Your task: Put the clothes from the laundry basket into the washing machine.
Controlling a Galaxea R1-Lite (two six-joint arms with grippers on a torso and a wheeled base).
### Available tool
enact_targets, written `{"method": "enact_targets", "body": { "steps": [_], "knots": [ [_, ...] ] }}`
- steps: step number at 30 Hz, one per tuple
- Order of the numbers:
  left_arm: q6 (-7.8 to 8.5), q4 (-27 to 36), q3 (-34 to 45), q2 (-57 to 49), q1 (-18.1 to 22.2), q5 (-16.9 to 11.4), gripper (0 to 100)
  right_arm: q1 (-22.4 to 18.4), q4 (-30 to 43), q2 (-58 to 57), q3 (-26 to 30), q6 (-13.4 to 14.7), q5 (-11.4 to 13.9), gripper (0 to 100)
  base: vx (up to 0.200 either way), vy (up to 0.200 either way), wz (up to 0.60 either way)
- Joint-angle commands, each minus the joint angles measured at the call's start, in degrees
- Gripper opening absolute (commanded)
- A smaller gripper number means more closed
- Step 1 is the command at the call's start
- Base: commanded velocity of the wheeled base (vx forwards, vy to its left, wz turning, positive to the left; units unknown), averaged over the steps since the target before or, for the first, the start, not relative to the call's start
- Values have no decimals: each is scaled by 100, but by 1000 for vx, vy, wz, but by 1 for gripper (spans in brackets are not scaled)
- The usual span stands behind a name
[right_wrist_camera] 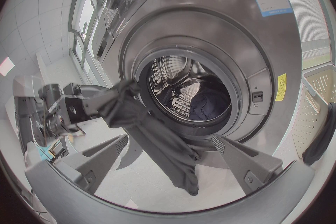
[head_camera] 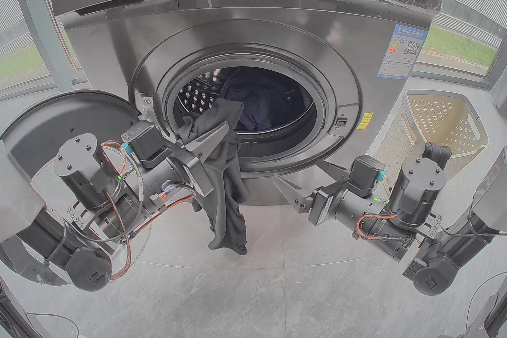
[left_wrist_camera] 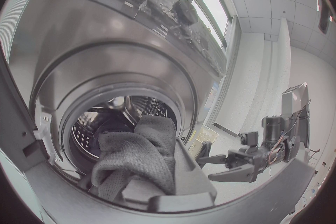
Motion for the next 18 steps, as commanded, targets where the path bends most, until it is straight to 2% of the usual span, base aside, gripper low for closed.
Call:
{"method": "enact_targets", "body": {
  "steps": [1, 10, 11, 13, 18],
  "knots": [
    [14, -21, 46, -393, -29, -36, 0, -93, 0, 298, 1, -64, 5, 100, 0, 0, 0],
    [22, -12, 213, -912, -416, -168, 0, -330, -26, 649, -78, -64, 5, 100, 0, 0, 0],
    [5, -12, 327, -1035, -522, -379, 0, -400, -26, 719, -139, -73, -4, 100, 0, 0, 0],
    [5, -12, 415, -1132, -548, -511, 0, -436, -17, 772, -227, -73, -4, 100, 0, 0, 0],
    [-4, -12, 397, -1096, -513, -511, 0, -383, -26, 1089, -482, -134, -22, 100, 0, 0, 0]
  ]
}}
